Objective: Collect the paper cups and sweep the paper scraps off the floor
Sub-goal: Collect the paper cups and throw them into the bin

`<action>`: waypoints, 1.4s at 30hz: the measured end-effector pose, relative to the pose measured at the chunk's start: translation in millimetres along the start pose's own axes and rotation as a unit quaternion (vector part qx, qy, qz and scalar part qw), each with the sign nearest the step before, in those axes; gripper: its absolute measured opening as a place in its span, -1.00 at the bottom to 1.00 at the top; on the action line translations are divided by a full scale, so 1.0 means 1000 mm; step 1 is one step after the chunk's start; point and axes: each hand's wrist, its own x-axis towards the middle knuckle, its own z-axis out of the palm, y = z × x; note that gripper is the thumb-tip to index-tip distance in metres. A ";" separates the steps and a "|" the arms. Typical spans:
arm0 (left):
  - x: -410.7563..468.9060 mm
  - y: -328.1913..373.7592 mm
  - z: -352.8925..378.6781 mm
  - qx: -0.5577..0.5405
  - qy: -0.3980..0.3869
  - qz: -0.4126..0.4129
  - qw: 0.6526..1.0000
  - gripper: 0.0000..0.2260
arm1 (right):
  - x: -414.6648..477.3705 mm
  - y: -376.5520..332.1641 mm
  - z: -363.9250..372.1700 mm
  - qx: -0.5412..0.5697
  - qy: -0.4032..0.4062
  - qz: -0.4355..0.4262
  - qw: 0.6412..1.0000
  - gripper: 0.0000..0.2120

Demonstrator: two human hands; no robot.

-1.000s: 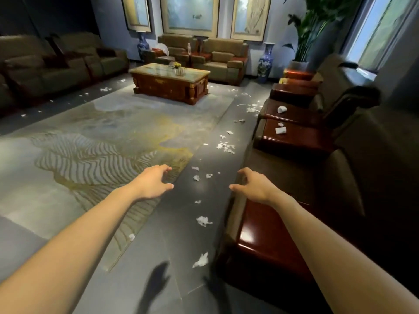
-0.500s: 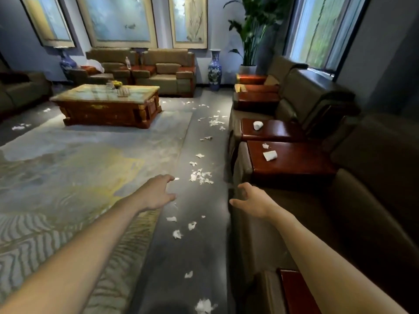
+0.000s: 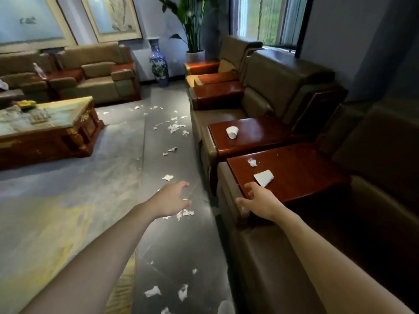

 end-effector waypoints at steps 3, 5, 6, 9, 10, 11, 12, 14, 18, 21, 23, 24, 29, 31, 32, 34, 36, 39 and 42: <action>0.103 0.005 -0.033 0.011 -0.008 0.021 1.000 -0.47 | 0.078 -0.004 -0.022 0.023 0.007 0.028 0.999 -0.37; 0.155 0.012 -0.043 0.010 -0.017 0.041 0.999 -0.48 | 0.118 -0.004 -0.039 0.019 0.009 0.053 0.998 -0.36; 0.180 0.016 -0.045 0.009 -0.026 0.051 0.998 -0.48 | 0.137 -0.001 -0.048 0.015 0.012 0.064 0.998 -0.36; 0.260 0.030 -0.048 0.014 -0.065 0.083 0.994 -0.49 | 0.189 0.011 -0.071 0.014 0.040 0.109 0.993 -0.34; 0.288 0.035 -0.047 0.016 -0.080 0.095 0.992 -0.48 | 0.205 0.017 -0.076 0.016 0.054 0.126 0.990 -0.33; 0.316 0.039 -0.045 0.017 -0.093 0.109 0.990 -0.48 | 0.220 0.025 -0.079 0.016 0.072 0.142 0.987 -0.32; 0.345 0.045 -0.043 0.021 -0.103 0.126 0.986 -0.47 | 0.235 0.035 -0.081 0.020 0.091 0.158 0.983 -0.32; 0.397 0.055 -0.034 0.032 -0.121 0.164 0.978 -0.48 | 0.261 0.056 -0.079 0.030 0.125 0.195 0.972 -0.32; 0.486 0.068 -0.004 0.055 -0.179 0.232 0.954 -0.48 | 0.301 0.097 -0.062 0.052 0.169 0.291 0.940 -0.28; 0.534 0.070 0.025 0.069 -0.218 0.259 0.938 -0.48 | 0.324 0.122 -0.046 0.026 0.146 0.337 0.930 -0.22; 0.556 0.070 0.043 0.078 -0.247 0.269 0.928 -0.48 | 0.333 0.135 -0.037 -0.019 0.110 0.352 0.929 -0.17; 0.565 0.070 0.052 0.087 -0.260 0.276 0.921 -0.47 | 0.336 0.141 -0.032 -0.055 0.088 0.350 0.931 -0.15; 0.601 0.069 0.096 0.076 -0.276 0.285 0.915 -0.46 | 0.359 0.179 -0.005 -0.228 0.002 0.281 0.932 -0.10; 0.611 0.067 0.116 0.063 -0.273 0.286 0.916 -0.43 | 0.370 0.192 0.000 -0.301 -0.036 0.222 0.927 -0.06; 0.615 0.066 0.126 0.061 -0.271 0.290 0.916 -0.42 | 0.375 0.197 0.001 -0.336 -0.056 0.190 0.921 -0.06; 0.622 0.064 0.144 0.058 -0.262 0.299 0.916 -0.41 | 0.385 0.206 0.001 -0.401 -0.095 0.128 0.902 -0.08; 0.627 0.063 0.161 0.062 -0.254 0.314 0.913 -0.39 | 0.394 0.211 -0.002 -0.433 -0.116 0.095 0.889 -0.16; 0.634 0.065 0.183 0.072 -0.249 0.334 0.906 -0.36 | 0.406 0.217 -0.009 -0.463 -0.112 0.051 0.878 -0.26; 0.641 0.065 0.202 0.109 -0.243 0.351 0.898 -0.37 | 0.410 0.229 -0.015 -0.442 -0.060 0.055 0.893 -0.29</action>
